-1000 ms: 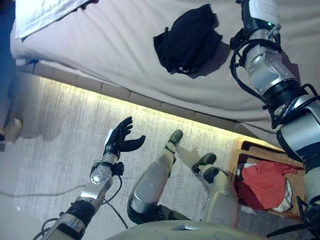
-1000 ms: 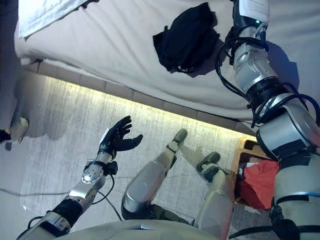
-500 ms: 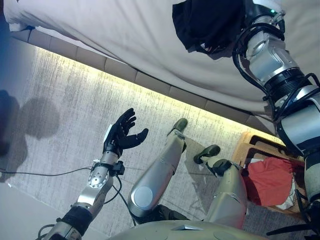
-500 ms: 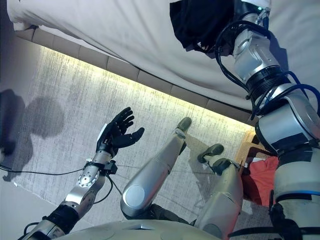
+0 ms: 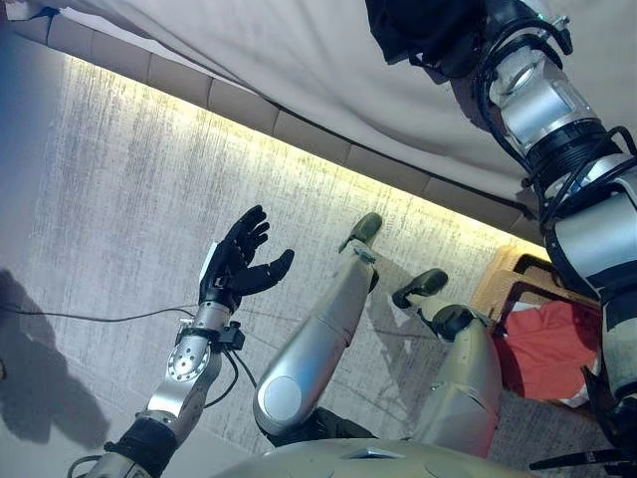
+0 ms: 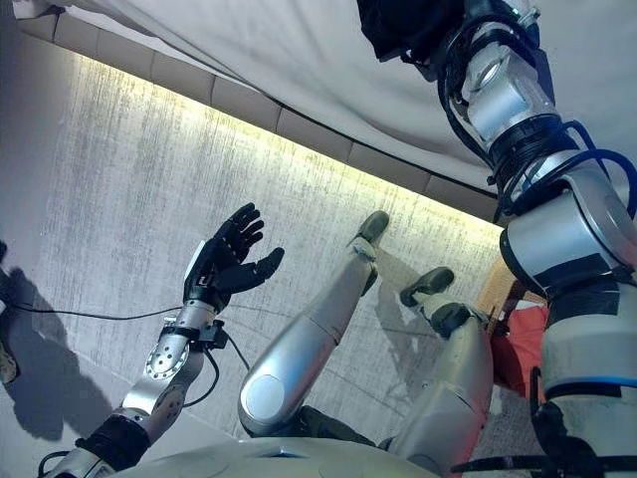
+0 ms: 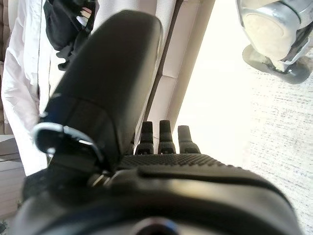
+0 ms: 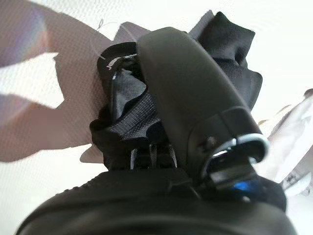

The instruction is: Pick up the clothes from the bed and place them into the basket

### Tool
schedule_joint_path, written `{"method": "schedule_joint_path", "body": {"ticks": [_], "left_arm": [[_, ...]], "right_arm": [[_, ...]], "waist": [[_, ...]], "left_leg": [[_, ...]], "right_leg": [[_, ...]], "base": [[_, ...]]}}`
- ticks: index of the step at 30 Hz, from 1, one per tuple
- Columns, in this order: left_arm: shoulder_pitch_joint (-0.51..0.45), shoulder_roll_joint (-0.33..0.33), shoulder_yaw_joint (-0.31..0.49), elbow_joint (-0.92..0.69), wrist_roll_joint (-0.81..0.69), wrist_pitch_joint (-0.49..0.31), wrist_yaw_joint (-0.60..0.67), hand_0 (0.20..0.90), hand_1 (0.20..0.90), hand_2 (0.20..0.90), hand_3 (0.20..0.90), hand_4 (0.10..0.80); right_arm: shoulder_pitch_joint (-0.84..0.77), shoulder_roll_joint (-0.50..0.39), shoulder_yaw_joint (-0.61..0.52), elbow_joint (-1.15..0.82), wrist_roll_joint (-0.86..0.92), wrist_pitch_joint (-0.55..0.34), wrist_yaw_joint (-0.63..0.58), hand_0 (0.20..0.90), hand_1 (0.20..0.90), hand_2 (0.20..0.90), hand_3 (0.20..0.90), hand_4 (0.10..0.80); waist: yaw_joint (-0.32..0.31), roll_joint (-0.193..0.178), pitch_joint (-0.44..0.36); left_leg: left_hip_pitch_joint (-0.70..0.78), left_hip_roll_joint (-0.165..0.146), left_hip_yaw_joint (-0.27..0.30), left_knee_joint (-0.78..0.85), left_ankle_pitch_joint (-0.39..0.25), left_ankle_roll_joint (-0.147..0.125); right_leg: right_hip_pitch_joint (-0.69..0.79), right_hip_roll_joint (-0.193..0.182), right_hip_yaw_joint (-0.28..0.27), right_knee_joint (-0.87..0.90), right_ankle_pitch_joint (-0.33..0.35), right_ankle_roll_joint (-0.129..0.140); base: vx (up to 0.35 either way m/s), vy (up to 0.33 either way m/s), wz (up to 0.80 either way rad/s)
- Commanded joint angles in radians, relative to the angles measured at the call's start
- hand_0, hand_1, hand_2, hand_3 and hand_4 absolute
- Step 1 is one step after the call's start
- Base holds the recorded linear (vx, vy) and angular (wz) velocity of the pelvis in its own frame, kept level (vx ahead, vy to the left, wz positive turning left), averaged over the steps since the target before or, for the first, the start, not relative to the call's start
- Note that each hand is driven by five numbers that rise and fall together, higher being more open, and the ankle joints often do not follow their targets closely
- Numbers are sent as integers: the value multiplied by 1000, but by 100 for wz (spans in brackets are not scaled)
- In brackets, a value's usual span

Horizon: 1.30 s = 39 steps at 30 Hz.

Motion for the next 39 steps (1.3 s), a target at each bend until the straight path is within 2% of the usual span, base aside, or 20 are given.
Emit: {"method": "schedule_joint_path", "body": {"ticks": [1, 12, 21, 26, 34, 37, 39], "left_arm": [[30, 39, 46, -86, -34, -121, -13, 900, 900, 900, 900, 800], [53, 42, 61, -88, -33, -139, -8, 900, 900, 900, 900, 800], [37, 46, 65, -86, -15, -124, 22, 900, 900, 900, 900, 800], [16, 46, 67, -67, 2, -110, 30, 900, 900, 900, 900, 800], [-43, 32, 61, -11, 44, -26, 87, 900, 900, 900, 900, 800], [-78, 16, 55, 22, 59, 9, 113, 900, 900, 900, 900, 800], [-80, 13, 55, 28, 65, 17, 119, 900, 900, 900, 900, 800]], "right_arm": [[-40, 19, 20, -56, 49, -88, -18, 300, 300, 300, 200, 100], [-89, -7, 11, -15, 74, -76, -88, 300, 300, 300, 200, 100], [-105, -27, 14, 4, 64, -99, -111, 300, 300, 300, 200, 100], [-83, -35, 4, -20, 76, -148, -134, 300, 300, 300, 200, 100], [18, -77, -79, -93, 102, -210, -117, 300, 300, 300, 200, 100], [93, -112, -126, -134, 116, -233, -95, 300, 300, 300, 200, 100], [120, -119, -139, -143, 127, -244, -93, 300, 300, 300, 200, 100]], "waist": [[62, 19, -33], [52, 17, -33], [30, 16, -33], [4, -2, -33], [-65, -33, -33], [-106, -45, -41], [-116, -49, -53]], "left_leg": [[-41, 1, 93, 136, -88, 84], [-11, 14, 109, 128, -94, 82], [59, 20, 127, 101, -100, 78], [158, 29, 134, 72, -118, 76], [379, 47, 170, -18, -132, 67], [497, 65, 189, -77, -137, 64], [522, 70, 193, -94, -135, 61]], "right_leg": [[8, 79, -23, 90, -15, -27], [31, 82, -18, 78, -9, -25], [83, 82, 13, 34, 8, -20], [174, 93, 31, -9, 16, -16], [383, 102, 70, -139, 46, 0], [492, 99, 88, -211, 59, 10], [517, 103, 95, -235, 64, 12]], "base": [[-30, -35, 5], [-9, 0, 0], [-1, 1, -1], [30, -9, -9], [77, 12, -29], [100, 6, -24], [133, 3, -42]]}}
